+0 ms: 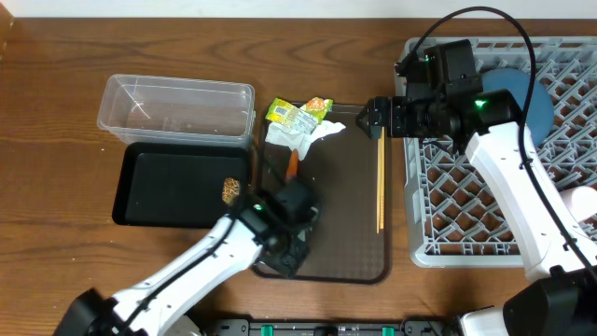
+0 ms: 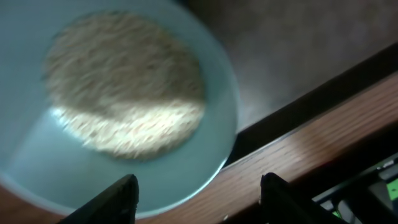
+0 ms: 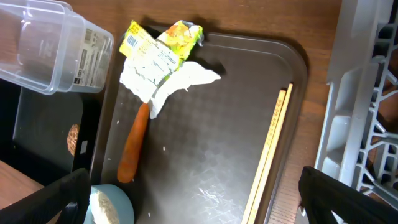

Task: Sort waste into correct bins and load items into the dishwasher rack
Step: 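Grasp the light-blue rice bowl with the left gripper and lift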

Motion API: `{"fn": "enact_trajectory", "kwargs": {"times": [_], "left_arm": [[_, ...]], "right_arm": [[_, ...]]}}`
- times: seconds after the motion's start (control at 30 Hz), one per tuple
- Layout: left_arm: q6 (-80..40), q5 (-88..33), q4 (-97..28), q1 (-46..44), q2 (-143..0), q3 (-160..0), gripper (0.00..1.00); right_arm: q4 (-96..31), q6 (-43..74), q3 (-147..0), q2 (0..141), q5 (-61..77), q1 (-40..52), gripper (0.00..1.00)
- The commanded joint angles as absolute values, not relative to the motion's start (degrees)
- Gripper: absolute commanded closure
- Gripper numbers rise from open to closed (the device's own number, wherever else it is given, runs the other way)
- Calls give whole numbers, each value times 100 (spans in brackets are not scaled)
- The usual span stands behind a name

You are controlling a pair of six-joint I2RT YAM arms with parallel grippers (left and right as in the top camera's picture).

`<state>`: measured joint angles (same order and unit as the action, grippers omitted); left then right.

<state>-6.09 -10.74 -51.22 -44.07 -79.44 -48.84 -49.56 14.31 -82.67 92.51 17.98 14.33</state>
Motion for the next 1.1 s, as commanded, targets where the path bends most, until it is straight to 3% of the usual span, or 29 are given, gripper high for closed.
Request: {"fn": "enact_trajectory", "kwargs": {"times": [0.0,0.1,0.23,0.33,0.4,1.07], "left_arm": [[-449,-786,-5037,-4635,-8274,-4864,36],[-449,-528,-4978,-4681,-8665,-4864,44],[-408,-539,-4875,-4681,-8978,-4908,72],[-405,-694,-4685,-4681,-9008,-4908,81],[-405,-705,-4584,-4681,-9008,-4908,94],[-213,-707,-4311,-4681,-9306,-4812,93]], "right_arm": [[-4950,1588,-8291,9258,1737,1463,1],[-4976,1586,-8291,9258,1737,1466,1],[-4954,1584,-8291,9258,1734,1466,1],[-4952,1586,-8291,9258,1737,1470,1],[-4952,1586,-8291,9258,1737,1470,1],[-4952,1584,-8291,9258,1651,1466,1]]}}
